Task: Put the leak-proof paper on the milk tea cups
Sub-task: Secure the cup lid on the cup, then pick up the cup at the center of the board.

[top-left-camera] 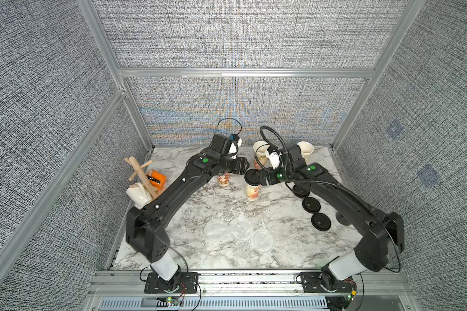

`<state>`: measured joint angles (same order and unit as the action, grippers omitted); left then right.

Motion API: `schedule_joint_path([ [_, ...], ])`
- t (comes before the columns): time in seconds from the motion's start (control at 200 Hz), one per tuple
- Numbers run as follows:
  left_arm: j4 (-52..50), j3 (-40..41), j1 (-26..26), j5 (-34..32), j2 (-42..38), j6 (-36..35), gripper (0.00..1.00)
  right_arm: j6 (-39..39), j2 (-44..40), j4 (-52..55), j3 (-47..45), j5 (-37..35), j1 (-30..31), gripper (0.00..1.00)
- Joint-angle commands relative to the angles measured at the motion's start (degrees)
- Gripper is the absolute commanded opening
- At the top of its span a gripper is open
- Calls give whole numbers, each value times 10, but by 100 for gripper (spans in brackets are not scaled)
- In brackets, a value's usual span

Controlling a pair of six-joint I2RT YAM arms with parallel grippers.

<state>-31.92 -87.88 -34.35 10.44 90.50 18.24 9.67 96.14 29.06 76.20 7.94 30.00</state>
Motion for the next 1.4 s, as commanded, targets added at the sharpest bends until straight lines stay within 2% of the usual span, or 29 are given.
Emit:
schedule_joint_path([
  [0.0,26,71,2,-81,-80,-1,66,-20,-16,-110,-56,-23,18,98],
  [0.25,137,310,3,-155,-298,4,71,-25,-18,-296,-164,-77,55,98],
  [0.42,162,395,3,-196,-382,5,74,-24,13,-372,-186,-104,63,98],
  [0.651,133,421,3,-226,-405,6,74,-23,56,-425,-186,-129,62,98],
  [0.876,130,451,3,-228,-420,12,74,-10,70,-473,-211,-127,62,98],
  [1.391,129,489,3,-244,-443,18,74,-8,100,-673,-321,-80,58,98],
])
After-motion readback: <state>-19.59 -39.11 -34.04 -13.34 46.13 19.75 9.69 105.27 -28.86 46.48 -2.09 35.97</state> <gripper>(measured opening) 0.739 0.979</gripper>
